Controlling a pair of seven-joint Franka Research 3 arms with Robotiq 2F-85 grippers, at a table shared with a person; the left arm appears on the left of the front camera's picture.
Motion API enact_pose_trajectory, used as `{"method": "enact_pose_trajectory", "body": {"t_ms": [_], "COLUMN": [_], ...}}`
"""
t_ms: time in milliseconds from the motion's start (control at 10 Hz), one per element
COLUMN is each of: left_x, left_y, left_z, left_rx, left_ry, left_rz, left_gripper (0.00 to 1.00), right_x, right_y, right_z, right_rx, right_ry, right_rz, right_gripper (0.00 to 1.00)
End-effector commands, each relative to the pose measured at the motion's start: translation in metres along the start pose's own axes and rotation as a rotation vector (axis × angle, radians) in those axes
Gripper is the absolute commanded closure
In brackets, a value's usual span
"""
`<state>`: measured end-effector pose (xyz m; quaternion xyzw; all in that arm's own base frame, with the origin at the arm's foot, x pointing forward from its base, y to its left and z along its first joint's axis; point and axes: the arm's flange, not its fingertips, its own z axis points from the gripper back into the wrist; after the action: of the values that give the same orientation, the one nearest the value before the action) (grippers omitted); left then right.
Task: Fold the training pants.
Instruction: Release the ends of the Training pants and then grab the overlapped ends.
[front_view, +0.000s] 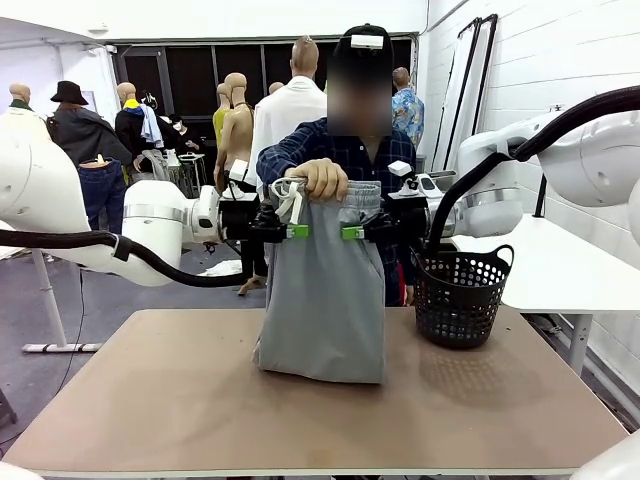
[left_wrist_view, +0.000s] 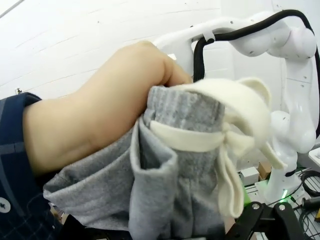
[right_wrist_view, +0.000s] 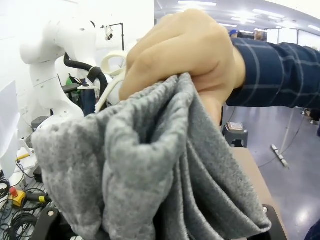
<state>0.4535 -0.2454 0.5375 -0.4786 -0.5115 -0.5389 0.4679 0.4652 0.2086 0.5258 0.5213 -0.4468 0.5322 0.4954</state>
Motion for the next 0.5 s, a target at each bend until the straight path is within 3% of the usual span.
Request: {"method": "enact_pose_trajectory", "body": {"t_ms": [0, 300, 400], "left_x": [0.0056, 0.0031, 0.0024], "left_y": [0.0074, 0.0101, 0.0098], "left_z": [-0.006, -0.0133, -0.0152], "left_rx": [-0.015, 0.007, 0.023], "left_ry": [-0.033, 0.004, 0.038], "left_rz": [0.033, 0.082, 0.071], "left_gripper": [0.0, 0.0, 0.13], "right_x": [0.0009, 0.0078, 0.0101], "right_y": [-0.0118, -0.015, -0.0148], "right_z": [-0.0099, -0.0115, -0.0109], "right_rx": [-0.021, -0.028, -0.034], "right_ry": [-0.029, -0.03, -0.02], "right_rz": [0.024, -0.011, -0.019], "right_gripper": [0.0, 0.0, 0.2]}}
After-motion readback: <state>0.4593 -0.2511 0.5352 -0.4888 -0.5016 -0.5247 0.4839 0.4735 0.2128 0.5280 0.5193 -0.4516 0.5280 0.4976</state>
